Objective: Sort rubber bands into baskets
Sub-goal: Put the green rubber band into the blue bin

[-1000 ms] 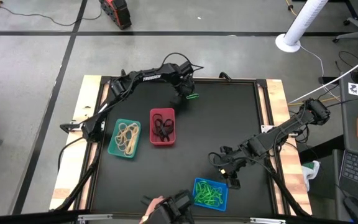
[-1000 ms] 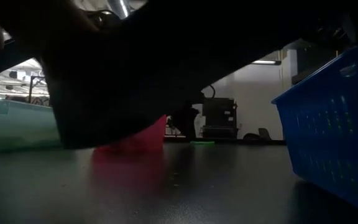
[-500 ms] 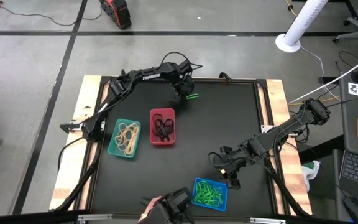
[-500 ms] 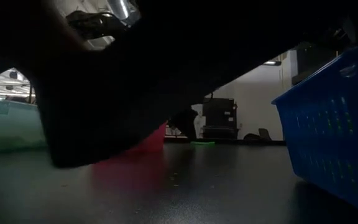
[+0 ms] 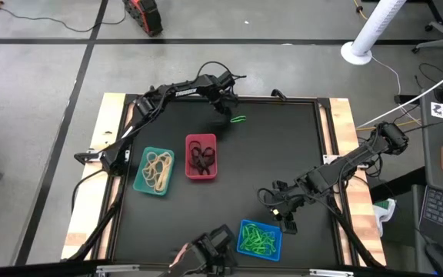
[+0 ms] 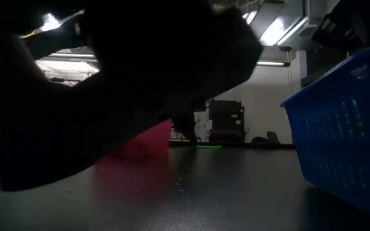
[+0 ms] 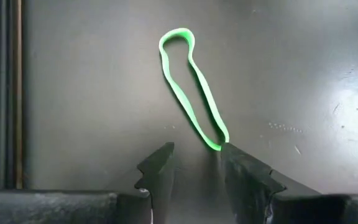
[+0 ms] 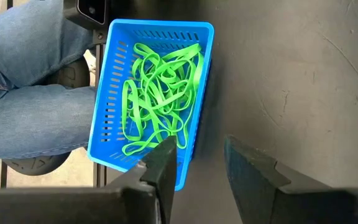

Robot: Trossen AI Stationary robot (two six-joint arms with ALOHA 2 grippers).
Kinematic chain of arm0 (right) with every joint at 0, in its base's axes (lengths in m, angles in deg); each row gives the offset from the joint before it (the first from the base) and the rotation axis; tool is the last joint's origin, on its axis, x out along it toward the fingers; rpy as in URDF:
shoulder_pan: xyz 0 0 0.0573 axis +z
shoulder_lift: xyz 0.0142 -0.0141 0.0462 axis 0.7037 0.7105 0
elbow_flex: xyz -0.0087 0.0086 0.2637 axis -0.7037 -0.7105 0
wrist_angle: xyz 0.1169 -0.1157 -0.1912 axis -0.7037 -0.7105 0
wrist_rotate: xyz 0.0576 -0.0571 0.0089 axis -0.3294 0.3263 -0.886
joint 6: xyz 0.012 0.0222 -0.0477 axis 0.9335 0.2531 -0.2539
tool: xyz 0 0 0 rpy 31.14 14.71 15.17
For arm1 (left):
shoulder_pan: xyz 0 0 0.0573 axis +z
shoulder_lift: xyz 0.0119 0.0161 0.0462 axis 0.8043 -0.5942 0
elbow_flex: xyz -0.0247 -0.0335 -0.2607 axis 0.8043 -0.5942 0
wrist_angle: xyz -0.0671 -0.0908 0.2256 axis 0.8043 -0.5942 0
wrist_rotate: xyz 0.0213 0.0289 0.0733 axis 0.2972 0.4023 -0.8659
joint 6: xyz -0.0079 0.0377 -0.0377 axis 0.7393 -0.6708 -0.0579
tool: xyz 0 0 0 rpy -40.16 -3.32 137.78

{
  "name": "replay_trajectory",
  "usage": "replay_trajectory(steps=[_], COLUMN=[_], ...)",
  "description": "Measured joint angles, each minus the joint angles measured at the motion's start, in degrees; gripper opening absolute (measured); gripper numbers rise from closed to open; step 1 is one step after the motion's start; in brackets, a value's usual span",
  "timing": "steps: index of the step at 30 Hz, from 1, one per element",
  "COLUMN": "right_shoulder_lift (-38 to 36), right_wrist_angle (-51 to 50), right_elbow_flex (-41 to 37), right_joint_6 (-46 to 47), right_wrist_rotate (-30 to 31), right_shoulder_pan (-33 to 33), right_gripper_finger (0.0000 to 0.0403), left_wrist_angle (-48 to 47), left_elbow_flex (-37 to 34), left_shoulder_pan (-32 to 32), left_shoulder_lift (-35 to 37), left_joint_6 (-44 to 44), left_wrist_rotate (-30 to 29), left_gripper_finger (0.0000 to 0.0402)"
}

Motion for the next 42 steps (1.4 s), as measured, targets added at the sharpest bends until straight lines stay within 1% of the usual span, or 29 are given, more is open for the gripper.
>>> replay_trajectory(steps=[5,12,15,19,23,30,33,42], right_shoulder_lift=[0.00,0.00,0.00,0.00,0.00,0.00,0.00,0.00], right_wrist_angle=[-0.04,-0.06,-0.07,-0.09,-0.09,-0.13,-0.13,-0.13], right_elbow_flex=[0.00,0.00,0.00,0.00,0.00,0.00,0.00,0.00], right_joint_6=[0.00,-0.01,-0.02,-0.20,-0.22,-0.24,-0.24,-0.24], right_wrist_rotate=[0.00,0.01,0.00,0.26,1.95,1.97,1.97,1.97], right_shoulder_pan=[0.00,0.00,0.00,0.00,0.02,0.00,0.00,0.02], right_gripper_finger=[0.0134,0.0134,0.0134,0.0134,0.0134,0.0134,0.0134,0.0134], left_wrist_angle=[0.83,0.89,0.51,0.22,0.66,1.35,0.16,-1.05], left_elbow_flex=[-0.01,0.00,0.00,0.51,0.52,0.52,0.47,0.13], left_shoulder_pan=[0.00,0.38,0.39,0.37,0.37,0.45,0.43,0.13], left_shoulder_lift=[0.00,0.00,0.00,0.01,0.02,0.04,0.07,-0.02], left_joint_6=[-3.50,-0.79,-0.11,1.27,0.70,0.76,0.87,-7.29], left_wrist_rotate=[0.51,1.36,-0.26,-0.40,-0.43,-1.17,-1.14,4.02], left_gripper_finger=[0.0129,0.0129,0.0129,0.0129,0.0129,0.0129,0.0129,0.0129])
